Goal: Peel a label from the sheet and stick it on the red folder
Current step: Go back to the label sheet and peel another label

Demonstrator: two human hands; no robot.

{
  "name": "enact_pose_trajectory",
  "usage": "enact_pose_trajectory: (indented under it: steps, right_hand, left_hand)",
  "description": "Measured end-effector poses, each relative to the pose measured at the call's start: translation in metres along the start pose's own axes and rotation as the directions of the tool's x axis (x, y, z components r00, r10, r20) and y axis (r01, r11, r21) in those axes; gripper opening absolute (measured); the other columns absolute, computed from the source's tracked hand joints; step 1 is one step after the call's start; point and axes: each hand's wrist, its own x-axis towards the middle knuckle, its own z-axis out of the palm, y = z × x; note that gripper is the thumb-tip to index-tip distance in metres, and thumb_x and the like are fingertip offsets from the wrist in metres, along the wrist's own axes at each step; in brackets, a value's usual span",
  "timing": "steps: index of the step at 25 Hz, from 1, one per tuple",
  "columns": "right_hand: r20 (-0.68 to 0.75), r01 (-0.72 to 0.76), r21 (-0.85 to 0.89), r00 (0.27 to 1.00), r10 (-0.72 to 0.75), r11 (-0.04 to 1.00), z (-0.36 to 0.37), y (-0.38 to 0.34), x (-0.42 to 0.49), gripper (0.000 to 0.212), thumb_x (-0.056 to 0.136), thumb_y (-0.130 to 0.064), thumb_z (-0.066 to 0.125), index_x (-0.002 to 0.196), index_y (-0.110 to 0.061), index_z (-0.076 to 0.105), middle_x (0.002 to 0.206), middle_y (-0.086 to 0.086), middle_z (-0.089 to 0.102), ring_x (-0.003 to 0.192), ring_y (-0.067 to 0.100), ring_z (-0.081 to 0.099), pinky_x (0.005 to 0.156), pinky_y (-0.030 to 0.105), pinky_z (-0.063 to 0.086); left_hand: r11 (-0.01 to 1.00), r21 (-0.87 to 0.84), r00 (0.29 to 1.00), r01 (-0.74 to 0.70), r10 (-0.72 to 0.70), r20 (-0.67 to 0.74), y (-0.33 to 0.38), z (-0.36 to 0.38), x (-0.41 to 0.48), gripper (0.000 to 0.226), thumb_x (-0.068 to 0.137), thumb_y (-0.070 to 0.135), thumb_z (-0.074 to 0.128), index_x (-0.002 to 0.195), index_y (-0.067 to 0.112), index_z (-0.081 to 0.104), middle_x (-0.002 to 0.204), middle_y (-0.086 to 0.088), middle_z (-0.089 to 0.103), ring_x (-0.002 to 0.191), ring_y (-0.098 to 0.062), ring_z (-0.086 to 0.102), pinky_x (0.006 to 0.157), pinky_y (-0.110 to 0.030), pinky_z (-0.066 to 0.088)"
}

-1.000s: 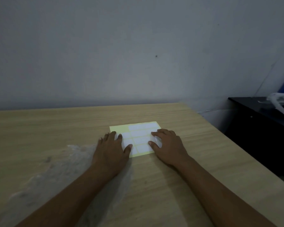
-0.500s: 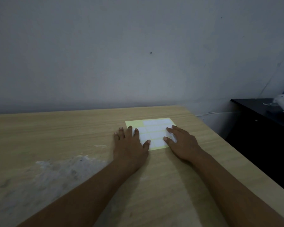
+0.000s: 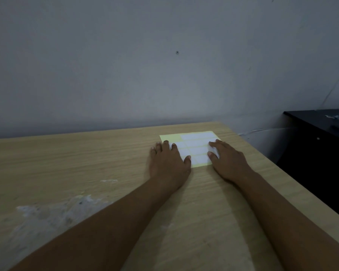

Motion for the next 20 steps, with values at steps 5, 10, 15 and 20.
enact_pose_trajectory:
  steps: [5,10,15,20]
  right_hand:
    - [-0.002,-0.015,0.014,1.000,0.015,1.000,0.001,0.004,0.010,0.050,0.103,-0.039,0.040,0.152,-0.029,0.038,0.163,-0.001,0.027,0.151,0.020,0.022,0.119,0.044,0.022]
    - [0.005,-0.017,-0.003,1.000,0.017,1.000,0.004,0.006,0.013,0.050,0.103,-0.037,0.038,0.152,-0.031,0.036,0.164,0.000,0.025,0.152,0.022,0.019,0.119,0.044,0.021]
    - [0.019,-0.018,-0.017,1.000,0.018,1.000,0.002,0.004,0.014,0.050,0.103,-0.035,0.036,0.153,-0.030,0.034,0.165,0.000,0.023,0.153,0.024,0.016,0.120,0.044,0.018]
    - [0.018,-0.012,-0.034,1.000,0.012,0.999,0.003,0.004,0.013,0.050,0.104,-0.033,0.034,0.154,-0.030,0.033,0.166,-0.001,0.021,0.153,0.023,0.014,0.121,0.042,0.015]
  left_hand:
    - [1.000,0.003,1.000,0.010,-0.010,0.007,0.005,0.003,0.009,0.070,0.097,0.054,0.029,0.151,0.011,0.030,0.160,-0.014,0.022,0.148,-0.038,0.013,0.121,-0.049,0.006]
    - [1.000,-0.017,1.000,0.009,-0.009,-0.008,0.004,0.005,0.011,0.071,0.096,0.057,0.029,0.150,0.012,0.031,0.160,-0.013,0.022,0.148,-0.037,0.012,0.122,-0.049,0.005]
    - [0.999,-0.038,1.000,0.009,-0.010,-0.016,0.004,0.006,0.011,0.072,0.095,0.060,0.029,0.150,0.013,0.031,0.160,-0.011,0.022,0.149,-0.036,0.011,0.122,-0.048,0.004]
    - [0.999,-0.042,1.000,0.011,-0.012,-0.025,0.004,0.008,0.010,0.074,0.094,0.063,0.028,0.151,0.015,0.031,0.161,-0.010,0.021,0.150,-0.033,0.010,0.122,-0.047,0.004]
